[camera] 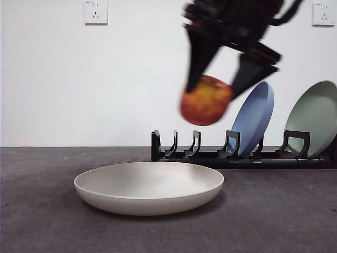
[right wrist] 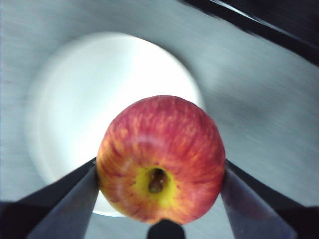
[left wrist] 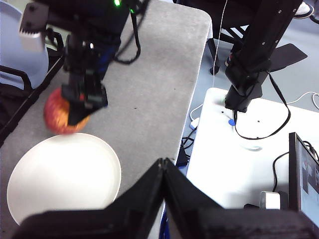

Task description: Take the yellow plate from the plate rack,put the plate on the table,take the apple from the table,put the apple in the plate

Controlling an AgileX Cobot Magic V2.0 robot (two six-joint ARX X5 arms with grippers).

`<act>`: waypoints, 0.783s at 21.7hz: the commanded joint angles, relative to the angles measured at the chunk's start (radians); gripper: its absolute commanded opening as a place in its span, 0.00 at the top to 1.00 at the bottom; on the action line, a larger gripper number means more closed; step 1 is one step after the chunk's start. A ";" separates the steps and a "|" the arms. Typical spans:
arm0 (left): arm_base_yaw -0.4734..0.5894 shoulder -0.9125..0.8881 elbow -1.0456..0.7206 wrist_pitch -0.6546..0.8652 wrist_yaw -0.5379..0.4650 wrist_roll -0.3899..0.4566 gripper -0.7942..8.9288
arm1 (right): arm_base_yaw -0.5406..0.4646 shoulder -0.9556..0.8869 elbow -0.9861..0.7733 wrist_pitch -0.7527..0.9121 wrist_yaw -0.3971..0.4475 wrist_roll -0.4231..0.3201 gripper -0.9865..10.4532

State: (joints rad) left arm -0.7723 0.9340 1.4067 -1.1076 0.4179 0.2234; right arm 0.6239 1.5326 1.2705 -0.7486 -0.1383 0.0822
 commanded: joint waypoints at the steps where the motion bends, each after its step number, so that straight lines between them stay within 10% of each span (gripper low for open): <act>1: 0.002 -0.003 -0.001 -0.002 0.000 -0.010 0.93 | 0.051 0.046 0.004 0.027 -0.003 0.032 0.92; 17: 0.002 -0.002 -0.001 -0.028 0.000 -0.010 0.93 | 0.129 0.292 0.005 0.095 0.001 0.030 0.92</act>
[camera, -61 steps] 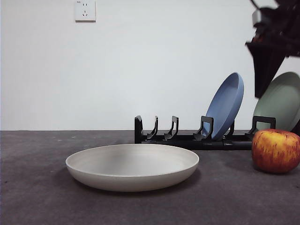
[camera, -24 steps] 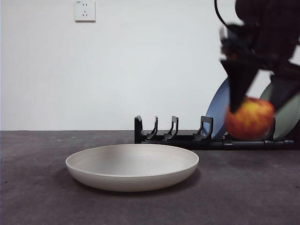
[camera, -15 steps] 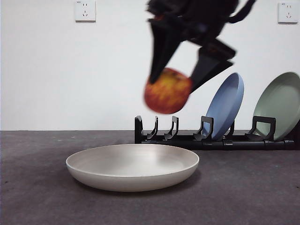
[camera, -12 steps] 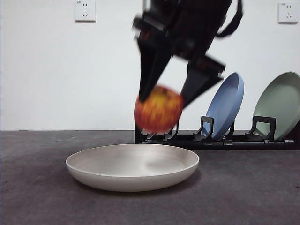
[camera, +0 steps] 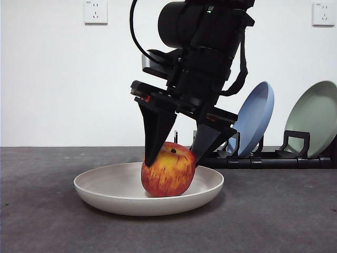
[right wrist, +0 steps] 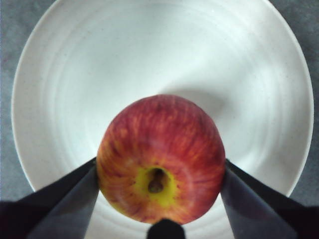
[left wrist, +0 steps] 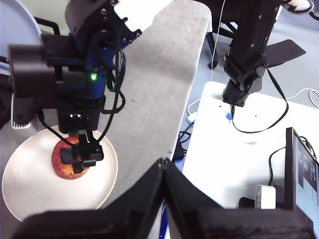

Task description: Take the yellow plate from the plate rack,put the plate on the table,take the apple from the table,put the apple in the plate

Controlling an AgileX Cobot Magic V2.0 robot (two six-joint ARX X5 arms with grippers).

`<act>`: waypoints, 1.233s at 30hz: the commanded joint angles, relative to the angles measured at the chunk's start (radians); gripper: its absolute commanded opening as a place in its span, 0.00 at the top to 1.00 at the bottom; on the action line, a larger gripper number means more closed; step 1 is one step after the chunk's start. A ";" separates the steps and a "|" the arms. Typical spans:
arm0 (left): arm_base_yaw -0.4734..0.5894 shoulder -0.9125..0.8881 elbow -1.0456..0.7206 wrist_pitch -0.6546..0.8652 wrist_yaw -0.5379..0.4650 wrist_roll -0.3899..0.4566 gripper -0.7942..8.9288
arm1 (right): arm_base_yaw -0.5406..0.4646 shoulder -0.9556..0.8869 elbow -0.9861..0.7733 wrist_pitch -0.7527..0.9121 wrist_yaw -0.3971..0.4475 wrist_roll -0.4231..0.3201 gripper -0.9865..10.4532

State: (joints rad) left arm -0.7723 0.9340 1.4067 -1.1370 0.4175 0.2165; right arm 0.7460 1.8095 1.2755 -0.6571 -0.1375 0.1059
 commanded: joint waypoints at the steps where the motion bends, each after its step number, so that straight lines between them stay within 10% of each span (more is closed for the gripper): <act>1: 0.002 -0.002 -0.001 0.001 0.000 -0.003 0.93 | 0.007 0.016 0.000 0.003 0.000 0.006 0.92; 6: 0.001 -0.002 -0.001 0.000 0.000 -0.003 0.93 | 0.007 0.020 -0.001 -0.001 -0.004 0.005 0.88; 13: 0.002 -0.002 -0.001 0.000 0.000 -0.003 0.93 | 0.007 0.020 0.000 0.000 -0.004 0.007 0.47; 25: 0.002 -0.002 -0.001 -0.008 0.000 -0.003 0.93 | 0.007 0.018 0.131 -0.116 0.001 0.003 0.46; 37: 0.002 -0.002 -0.001 -0.023 0.000 -0.003 0.93 | 0.007 0.011 0.562 -0.607 0.058 -0.058 0.48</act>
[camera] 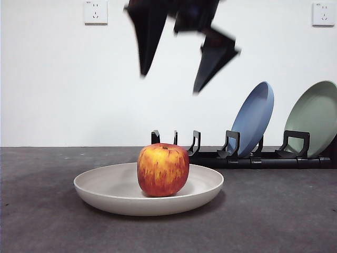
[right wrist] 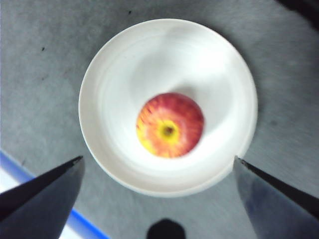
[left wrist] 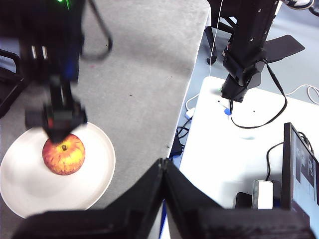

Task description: Take the yellow plate from the plate rack,put the plate on the table,take the apple from the table,put the apple in the plate

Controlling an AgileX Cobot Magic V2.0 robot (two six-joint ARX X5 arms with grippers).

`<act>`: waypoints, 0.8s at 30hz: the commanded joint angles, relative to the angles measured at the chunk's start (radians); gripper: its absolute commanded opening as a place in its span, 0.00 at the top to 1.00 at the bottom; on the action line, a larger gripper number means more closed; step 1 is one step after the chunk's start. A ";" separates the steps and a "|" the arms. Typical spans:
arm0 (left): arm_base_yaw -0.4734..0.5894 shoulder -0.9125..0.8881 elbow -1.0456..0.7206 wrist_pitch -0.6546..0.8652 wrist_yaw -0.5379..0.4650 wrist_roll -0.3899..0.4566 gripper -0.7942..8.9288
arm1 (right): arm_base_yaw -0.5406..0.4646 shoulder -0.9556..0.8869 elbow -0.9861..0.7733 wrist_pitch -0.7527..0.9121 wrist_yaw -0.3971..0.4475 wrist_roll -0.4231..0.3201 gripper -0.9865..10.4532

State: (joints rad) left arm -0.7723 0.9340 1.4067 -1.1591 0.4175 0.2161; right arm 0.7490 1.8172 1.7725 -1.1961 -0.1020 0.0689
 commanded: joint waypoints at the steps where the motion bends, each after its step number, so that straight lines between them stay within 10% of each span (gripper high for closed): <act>1: 0.002 -0.002 -0.001 0.000 0.000 -0.003 0.93 | 0.004 0.000 0.097 -0.098 0.037 -0.023 0.48; 17: 0.002 -0.002 -0.001 0.000 -0.034 -0.003 0.93 | 0.004 -0.419 0.193 -0.183 -0.018 -0.011 0.65; 24: 0.002 -0.002 -0.001 0.000 -0.033 -0.003 0.93 | 0.004 -0.704 -0.108 -0.183 -0.065 0.018 0.69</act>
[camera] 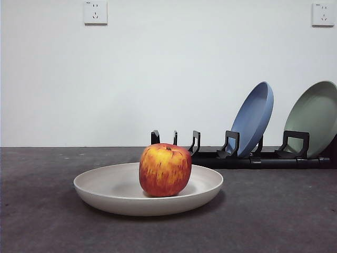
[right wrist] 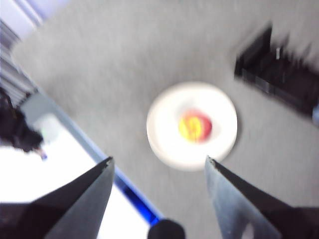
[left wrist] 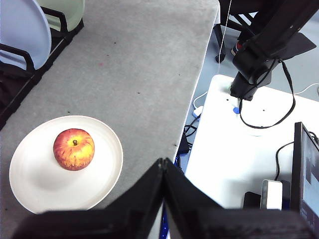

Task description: Take the yellow plate from the plate rack,put the plate on the table,take the apple from the table,put the apple in the plate

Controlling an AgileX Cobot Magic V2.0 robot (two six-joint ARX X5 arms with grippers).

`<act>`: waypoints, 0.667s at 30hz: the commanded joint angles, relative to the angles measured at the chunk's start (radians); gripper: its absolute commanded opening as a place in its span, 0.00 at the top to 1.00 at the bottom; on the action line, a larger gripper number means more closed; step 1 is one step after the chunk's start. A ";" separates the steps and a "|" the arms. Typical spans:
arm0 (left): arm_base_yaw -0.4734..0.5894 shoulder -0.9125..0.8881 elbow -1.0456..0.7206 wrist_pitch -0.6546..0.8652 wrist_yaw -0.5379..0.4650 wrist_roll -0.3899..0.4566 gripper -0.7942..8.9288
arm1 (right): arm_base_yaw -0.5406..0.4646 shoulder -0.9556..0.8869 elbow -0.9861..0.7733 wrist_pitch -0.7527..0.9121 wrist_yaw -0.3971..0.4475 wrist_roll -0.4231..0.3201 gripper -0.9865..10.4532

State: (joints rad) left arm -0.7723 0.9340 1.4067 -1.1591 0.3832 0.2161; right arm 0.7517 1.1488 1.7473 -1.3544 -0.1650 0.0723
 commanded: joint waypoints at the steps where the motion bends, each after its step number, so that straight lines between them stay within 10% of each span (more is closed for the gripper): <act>1: 0.002 -0.002 -0.001 0.000 0.001 -0.003 0.93 | 0.002 -0.073 -0.142 -0.025 -0.002 0.015 0.73; 6: 0.002 -0.002 -0.001 0.000 0.001 -0.006 0.93 | 0.002 -0.203 -0.395 -0.024 0.005 0.015 0.93; 20: 0.002 -0.002 -0.001 0.000 -0.013 -0.006 0.92 | 0.002 -0.224 -0.472 -0.023 0.053 0.037 0.92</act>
State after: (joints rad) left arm -0.7723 0.9340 1.4067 -1.1591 0.3725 0.2161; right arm 0.7517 0.9264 1.2831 -1.3548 -0.1123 0.0952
